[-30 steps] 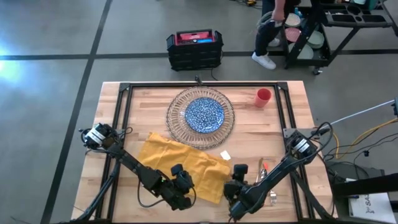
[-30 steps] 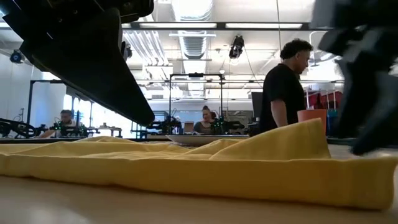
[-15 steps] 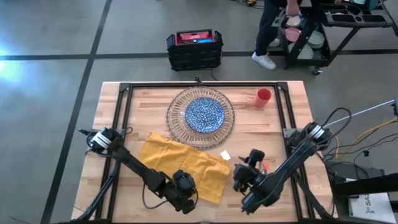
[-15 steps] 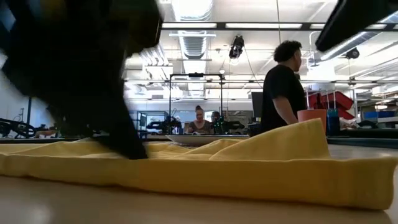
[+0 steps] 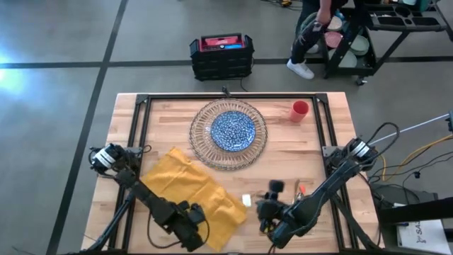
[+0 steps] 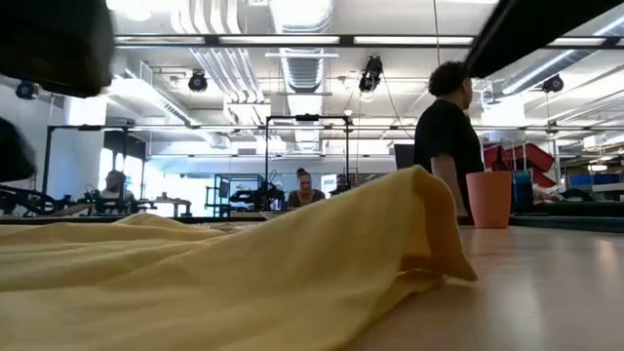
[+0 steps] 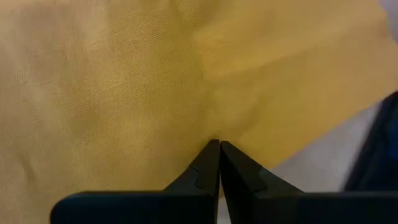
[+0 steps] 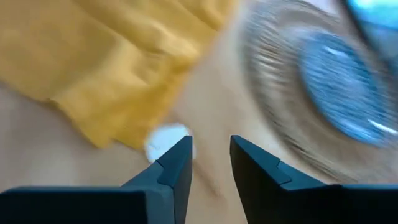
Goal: Set table place
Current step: Fold the yellow napkin
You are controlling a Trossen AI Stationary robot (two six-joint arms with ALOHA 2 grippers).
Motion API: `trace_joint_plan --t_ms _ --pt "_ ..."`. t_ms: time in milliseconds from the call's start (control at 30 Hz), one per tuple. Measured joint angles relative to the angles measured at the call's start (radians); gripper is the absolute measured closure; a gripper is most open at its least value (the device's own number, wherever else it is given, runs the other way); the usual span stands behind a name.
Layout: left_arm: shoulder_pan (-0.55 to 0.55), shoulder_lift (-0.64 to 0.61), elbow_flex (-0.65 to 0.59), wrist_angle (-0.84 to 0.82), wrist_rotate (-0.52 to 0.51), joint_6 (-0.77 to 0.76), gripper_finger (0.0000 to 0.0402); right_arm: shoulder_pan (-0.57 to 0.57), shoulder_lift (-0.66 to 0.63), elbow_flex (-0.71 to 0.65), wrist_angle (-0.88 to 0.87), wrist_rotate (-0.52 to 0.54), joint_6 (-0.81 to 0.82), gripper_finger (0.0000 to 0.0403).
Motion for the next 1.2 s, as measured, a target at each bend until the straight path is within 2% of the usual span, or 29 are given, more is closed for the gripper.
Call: trace_joint_plan --t_ms 167,433,567,733,900,1000,1100,1200 --pt "-0.045 -0.031 -0.003 -0.023 -0.051 -0.063 0.0401 -0.032 0.024 -0.141 0.473 -0.239 -0.195 0.0307" --pt "-0.05 -0.027 -0.005 -0.049 -0.13 -0.1 0.0402 -0.038 0.052 -0.264 0.813 -0.381 -0.205 0.0244" --pt "-0.04 -0.027 -0.005 -0.052 -0.161 -0.103 0.0402 -0.049 0.104 -0.265 0.836 -0.367 -0.203 0.0216" --pt "-0.038 -0.027 -0.005 -0.051 -0.161 -0.103 0.0402 -0.068 0.147 -0.24 0.82 -0.3 -0.21 0.0209" --pt "-0.038 -0.027 -0.005 -0.048 -0.157 -0.102 0.0402 -0.091 0.16 -0.235 0.782 -0.3 -0.168 0.0223" --pt "-0.037 -0.027 -0.006 -0.046 -0.155 -0.1 0.0402 -0.106 0.159 -0.234 0.757 -0.285 -0.143 0.0244" --pt "-0.037 -0.027 -0.006 -0.045 -0.155 -0.1 0.0402 -0.123 0.159 -0.234 0.749 -0.275 -0.131 0.0285" --pt "-0.037 -0.027 -0.006 -0.044 -0.154 -0.101 0.0402 -0.142 0.159 -0.234 0.733 -0.272 -0.119 0.0351"
